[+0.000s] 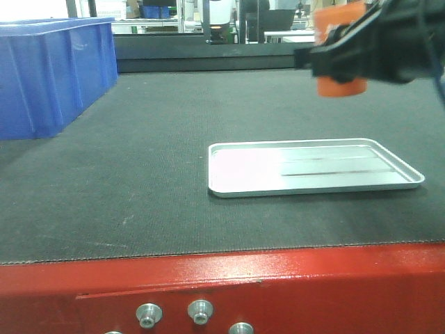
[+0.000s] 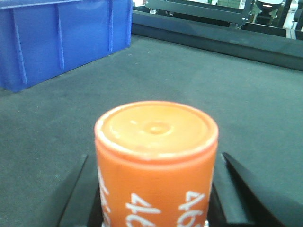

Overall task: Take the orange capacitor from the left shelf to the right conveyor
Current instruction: 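Lower the held capacitor onto the grey tray with the right gripper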

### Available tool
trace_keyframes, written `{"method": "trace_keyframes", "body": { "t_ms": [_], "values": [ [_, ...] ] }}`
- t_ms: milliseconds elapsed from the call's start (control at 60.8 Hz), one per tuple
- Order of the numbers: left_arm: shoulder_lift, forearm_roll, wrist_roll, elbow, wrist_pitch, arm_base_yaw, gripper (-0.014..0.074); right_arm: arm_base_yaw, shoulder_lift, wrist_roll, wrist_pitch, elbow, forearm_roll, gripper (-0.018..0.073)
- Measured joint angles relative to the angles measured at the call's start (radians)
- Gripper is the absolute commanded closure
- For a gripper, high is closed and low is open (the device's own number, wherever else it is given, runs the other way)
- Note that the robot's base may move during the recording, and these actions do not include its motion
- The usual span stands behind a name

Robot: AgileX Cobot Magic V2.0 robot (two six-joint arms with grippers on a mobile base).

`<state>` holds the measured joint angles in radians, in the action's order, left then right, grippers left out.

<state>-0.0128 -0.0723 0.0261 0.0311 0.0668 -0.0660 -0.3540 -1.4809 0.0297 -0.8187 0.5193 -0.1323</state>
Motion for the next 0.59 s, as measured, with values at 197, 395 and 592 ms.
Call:
{"method": "trace_keyframes", "body": {
  "t_ms": [197, 395, 592],
  "values": [
    [0.000, 0.000, 0.000, 0.000, 0.000, 0.000, 0.0723, 0.009, -0.143, 0.000, -0.128, 0.004, -0.002, 0.0423],
    [0.000, 0.000, 0.000, 0.000, 0.000, 0.000, 0.0723, 0.061, -0.274, 0.000, -0.262, 0.004, -0.004, 0.0423],
    [0.000, 0.000, 0.000, 0.000, 0.000, 0.000, 0.0723, 0.065, -0.333, 0.002, -0.298, 0.012, -0.023, 0.0423]
  ]
}}
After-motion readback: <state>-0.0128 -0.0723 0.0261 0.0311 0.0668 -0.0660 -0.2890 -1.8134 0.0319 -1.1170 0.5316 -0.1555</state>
